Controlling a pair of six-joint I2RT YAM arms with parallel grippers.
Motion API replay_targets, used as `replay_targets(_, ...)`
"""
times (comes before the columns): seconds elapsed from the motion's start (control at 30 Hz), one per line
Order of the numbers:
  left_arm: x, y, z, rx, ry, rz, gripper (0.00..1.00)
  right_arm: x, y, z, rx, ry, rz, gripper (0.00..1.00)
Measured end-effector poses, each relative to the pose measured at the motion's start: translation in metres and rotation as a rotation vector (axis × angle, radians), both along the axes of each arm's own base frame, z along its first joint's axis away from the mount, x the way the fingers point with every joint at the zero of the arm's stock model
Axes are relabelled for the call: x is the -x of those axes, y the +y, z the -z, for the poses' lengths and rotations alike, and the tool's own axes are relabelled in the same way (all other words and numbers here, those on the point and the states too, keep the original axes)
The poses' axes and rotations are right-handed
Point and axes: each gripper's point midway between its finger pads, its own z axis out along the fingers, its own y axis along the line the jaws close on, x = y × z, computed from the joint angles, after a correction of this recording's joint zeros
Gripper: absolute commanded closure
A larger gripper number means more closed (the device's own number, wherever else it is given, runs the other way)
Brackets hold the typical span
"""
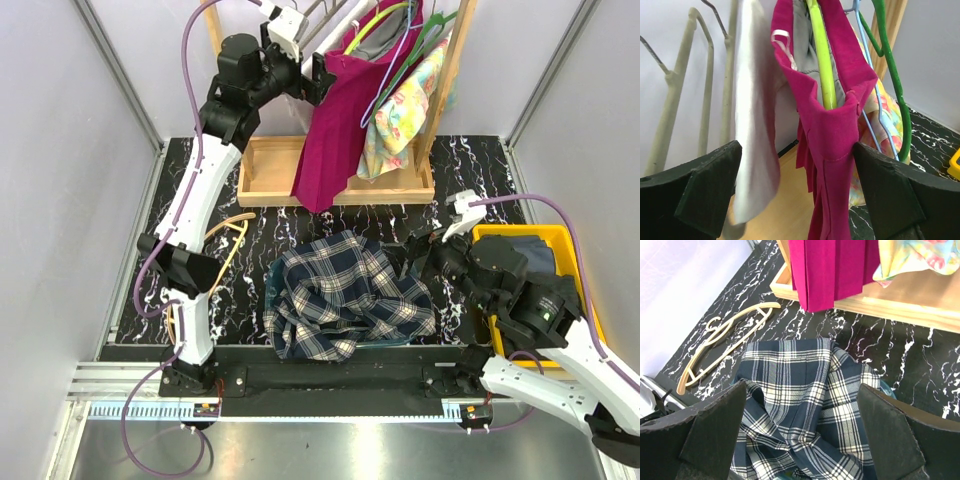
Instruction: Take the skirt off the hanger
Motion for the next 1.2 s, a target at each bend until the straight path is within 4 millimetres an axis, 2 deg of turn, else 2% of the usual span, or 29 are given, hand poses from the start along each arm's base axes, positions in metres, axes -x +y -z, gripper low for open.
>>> replay_targets(0.2,0.002,0.002,-0.005,0.004,-0.01,-0.005,0.01,-0.001,0.001,0.007,0.011,0.024,0.005,0.0)
replay_targets(0.3,0.009,0.005,-0.013,0.007,-0.025,-0.005,0.01,-0.003,0.006,0.013,0.026,0.042,-0.001,0.0)
replay_targets(0.57,0.035,0.021,-0.064,0.058,-0.128,-0.011,0.01,-0.006,0.02,0.026,0.058,0.084,-0.033,0.0)
replay_targets(0.73,0.036,0.044,-0.088,0.093,-0.186,-0.047,0.01,-0.005,0.021,0.027,0.053,0.09,-0.042,0.0)
replay_targets(0.93,0.026,0.061,-0.083,0.125,-0.146,-0.076,0.02,-0.006,0.023,0.028,0.055,0.096,-0.041,0.0)
replay_targets(1.2,0.024,0.044,-0.069,0.15,-0.088,-0.024,0.03,-0.006,0.024,0.029,0.046,0.105,-0.038,0.0)
